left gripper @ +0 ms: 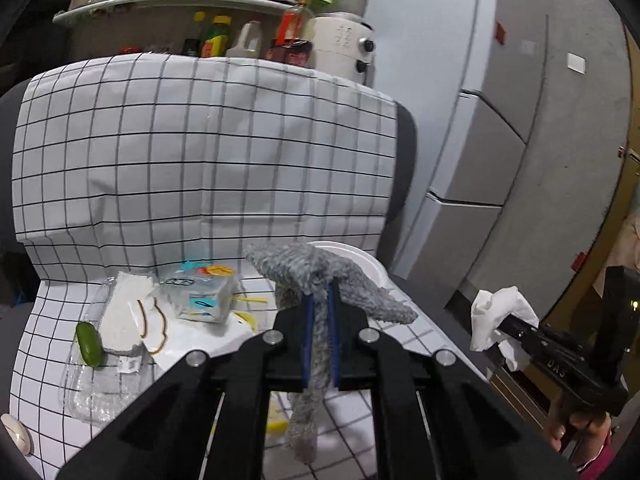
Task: Collect trash
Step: 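Carry the tissue and grey cloth over the trash bin, then open both tools over the bin and swing back to the chair seat, then grasp the clear plastic bottle with the right tool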
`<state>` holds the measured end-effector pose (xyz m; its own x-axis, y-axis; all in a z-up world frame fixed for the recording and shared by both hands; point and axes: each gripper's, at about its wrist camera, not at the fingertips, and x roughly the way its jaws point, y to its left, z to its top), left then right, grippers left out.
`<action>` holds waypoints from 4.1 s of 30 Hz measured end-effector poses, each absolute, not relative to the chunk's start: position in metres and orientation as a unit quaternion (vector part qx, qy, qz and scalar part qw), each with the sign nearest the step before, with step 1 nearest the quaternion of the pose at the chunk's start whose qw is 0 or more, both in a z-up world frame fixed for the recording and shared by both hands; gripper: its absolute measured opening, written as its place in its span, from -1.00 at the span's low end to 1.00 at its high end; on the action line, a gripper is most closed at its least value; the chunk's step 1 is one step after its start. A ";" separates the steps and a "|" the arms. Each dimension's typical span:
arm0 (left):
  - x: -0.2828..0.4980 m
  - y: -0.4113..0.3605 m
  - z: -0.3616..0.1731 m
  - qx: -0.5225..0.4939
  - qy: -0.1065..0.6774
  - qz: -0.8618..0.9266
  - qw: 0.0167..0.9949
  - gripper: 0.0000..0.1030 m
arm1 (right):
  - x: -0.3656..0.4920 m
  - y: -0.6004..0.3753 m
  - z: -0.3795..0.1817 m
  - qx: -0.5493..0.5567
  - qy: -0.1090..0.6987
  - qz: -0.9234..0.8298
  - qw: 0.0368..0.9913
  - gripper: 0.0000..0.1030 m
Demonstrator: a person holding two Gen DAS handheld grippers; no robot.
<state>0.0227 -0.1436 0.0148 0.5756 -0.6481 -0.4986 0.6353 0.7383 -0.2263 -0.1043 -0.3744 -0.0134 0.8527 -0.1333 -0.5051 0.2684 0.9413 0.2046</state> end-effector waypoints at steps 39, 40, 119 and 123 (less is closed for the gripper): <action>-0.197 -0.420 -0.122 0.185 0.388 -0.633 0.644 -0.58 | -0.384 -0.492 -0.137 0.299 0.302 -0.379 0.822 -0.82; -0.196 -0.422 -0.124 0.186 0.390 -0.631 0.644 -0.45 | -0.384 -0.493 -0.140 0.304 0.304 -0.378 0.820 -0.78; 0.111 -0.013 -0.056 0.026 0.389 -0.108 0.915 0.09 | 0.050 -0.272 -0.059 0.074 0.335 0.011 0.939 0.28; 0.121 -0.014 -0.058 0.027 0.390 -0.110 0.914 0.10 | 0.083 -0.241 -0.062 0.045 0.346 0.038 0.936 0.28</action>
